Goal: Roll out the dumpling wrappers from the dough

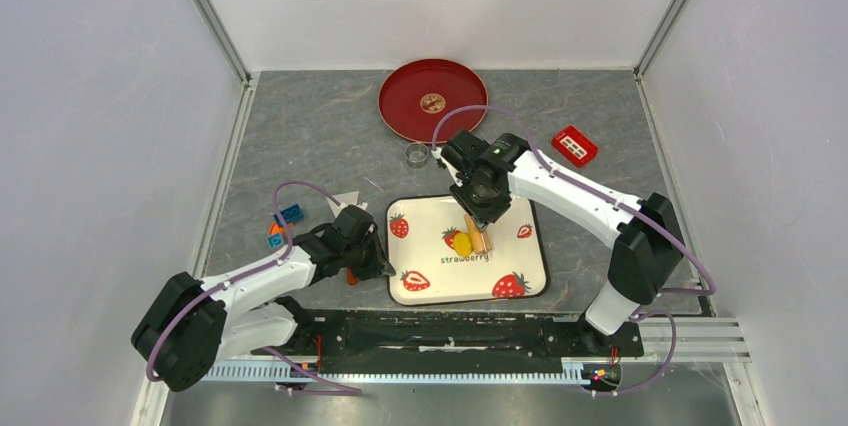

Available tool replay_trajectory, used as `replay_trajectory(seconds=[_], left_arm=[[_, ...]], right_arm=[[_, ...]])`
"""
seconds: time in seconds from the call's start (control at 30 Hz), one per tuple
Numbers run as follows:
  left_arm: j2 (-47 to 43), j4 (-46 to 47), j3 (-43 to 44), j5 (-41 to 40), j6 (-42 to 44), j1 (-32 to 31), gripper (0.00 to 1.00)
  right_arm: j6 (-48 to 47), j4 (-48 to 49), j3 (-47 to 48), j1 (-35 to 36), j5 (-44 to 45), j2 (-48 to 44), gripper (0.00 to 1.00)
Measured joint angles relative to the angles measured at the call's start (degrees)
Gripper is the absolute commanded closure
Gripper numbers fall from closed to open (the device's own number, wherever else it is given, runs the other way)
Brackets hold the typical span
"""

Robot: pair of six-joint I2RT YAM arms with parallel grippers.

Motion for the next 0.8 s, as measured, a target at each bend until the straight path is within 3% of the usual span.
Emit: replay_trajectory(seconds=[0.3, 0.57, 0.8], left_arm=[[0.0, 0.0, 0.0, 0.0, 0.0, 0.0, 0.98], [0.1, 0.0, 0.0, 0.0, 0.0, 0.0, 0.98], [0.1, 0.0, 0.0, 0.0, 0.0, 0.0, 0.98]], right_arm=[[0.7, -0.1, 0.2, 0.5, 1.6, -0.1, 1.0], [1.7, -3.6, 9.9, 1.0, 2.4, 0.4, 1.0], [1.8, -4.0, 10.3, 1.5, 1.6, 1.7, 1.0]])
